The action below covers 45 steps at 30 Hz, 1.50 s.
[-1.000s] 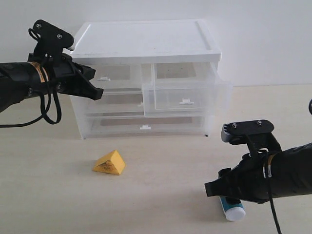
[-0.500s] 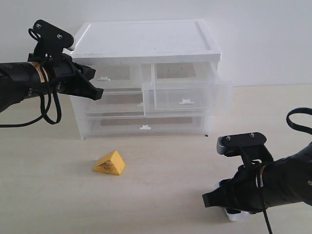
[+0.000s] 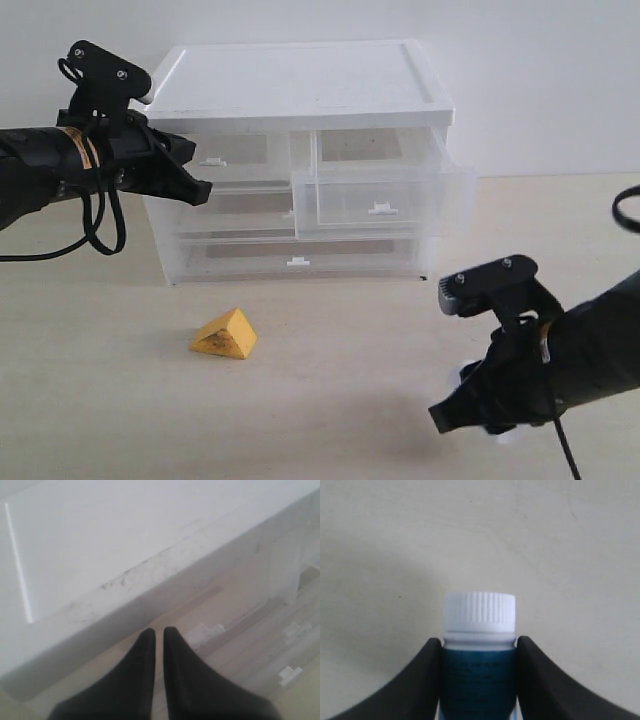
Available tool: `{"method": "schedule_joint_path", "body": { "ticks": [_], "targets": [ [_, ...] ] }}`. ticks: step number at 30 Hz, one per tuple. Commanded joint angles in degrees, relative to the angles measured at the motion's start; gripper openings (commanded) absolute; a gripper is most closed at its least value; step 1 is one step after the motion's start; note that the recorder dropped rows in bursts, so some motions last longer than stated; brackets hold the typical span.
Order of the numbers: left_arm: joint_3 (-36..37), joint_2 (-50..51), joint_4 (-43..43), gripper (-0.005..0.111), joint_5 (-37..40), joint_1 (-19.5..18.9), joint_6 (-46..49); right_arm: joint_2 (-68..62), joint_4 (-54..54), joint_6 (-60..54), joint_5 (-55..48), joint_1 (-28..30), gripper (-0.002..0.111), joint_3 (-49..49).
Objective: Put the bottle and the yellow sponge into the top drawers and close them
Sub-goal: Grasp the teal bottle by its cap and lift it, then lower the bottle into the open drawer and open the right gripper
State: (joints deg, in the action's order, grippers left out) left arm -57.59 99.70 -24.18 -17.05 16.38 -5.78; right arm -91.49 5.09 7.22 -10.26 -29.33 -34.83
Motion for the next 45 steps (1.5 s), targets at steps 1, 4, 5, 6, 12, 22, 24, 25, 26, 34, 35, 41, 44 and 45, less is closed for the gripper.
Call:
{"method": "schedule_joint_path", "body": {
  "ticks": [1,4,5,6,12,22,24,25,26,34,35,41,44,45],
  "targets": [
    [-0.5,-0.6,0.8,0.004,-0.4,-0.1,0.2,9.9,-0.8,-3.5,-7.7,-0.6,0.000,-4.9],
    [-0.5,-0.6,0.8,0.004,-0.4,-0.1,0.2,13.9,-0.8,-5.0,-13.8,-2.3,0.000,-9.0],
    [-0.5,-0.6,0.8,0.004,-0.4,-0.1,0.2,14.6,-0.8,-5.0,-15.8,-2.7,0.000,-10.2],
    [-0.5,-0.6,0.8,0.004,-0.4,-0.1,0.2,15.9,-0.6,-5.0,-21.4,-3.6,0.000,-13.4],
    [-0.5,-0.6,0.8,0.004,-0.4,-0.1,0.2,20.9,3.4,-9.2,-31.7,-5.0,0.000,-23.2],
    [-0.5,-0.6,0.8,0.004,-0.4,-0.1,0.2,13.9,16.4,-29.9,-33.8,-5.0,0.000,-34.8],
    [-0.5,-0.6,0.8,0.004,-0.4,-0.1,0.2,10.8,16.5,-34.2,-33.2,-5.0,0.000,-37.3],
    [-0.5,-0.6,0.8,0.004,-0.4,-0.1,0.2,9.0,16.5,-35.4,-32.4,-5.0,0.000,-39.0],
    [-0.5,-0.6,0.8,0.004,-0.4,-0.1,0.2,7.9,16.5,-36.3,-32.2,-5.0,0.000,-40.2],
    [-0.5,-0.6,0.7,0.004,-0.6,-0.1,0.2,2.3,16.2,-43.7,-25.9,-5.0,0.000,-43.8],
    [-0.5,-0.6,0.7,0.004,-0.6,-0.1,0.2,1.3,16.2,-44.1,-25.8,-5.0,0.000,-44.1],
    [-0.5,-0.6,0.7,0.004,-0.4,-0.1,0.2,-1.5,15.2,-45.0,-22.2,-5.0,0.000,-44.8],
    [-0.5,-0.6,0.7,0.004,-0.4,-0.1,0.2,-1.8,14.6,-45.3,-18.7,-5.0,0.000,-44.8],
    [-0.5,-0.6,0.7,0.004,-0.3,-0.1,0.2,-1.9,14.6,-45.3,-17.9,-5.0,0.000,-44.8]
  ]
}}
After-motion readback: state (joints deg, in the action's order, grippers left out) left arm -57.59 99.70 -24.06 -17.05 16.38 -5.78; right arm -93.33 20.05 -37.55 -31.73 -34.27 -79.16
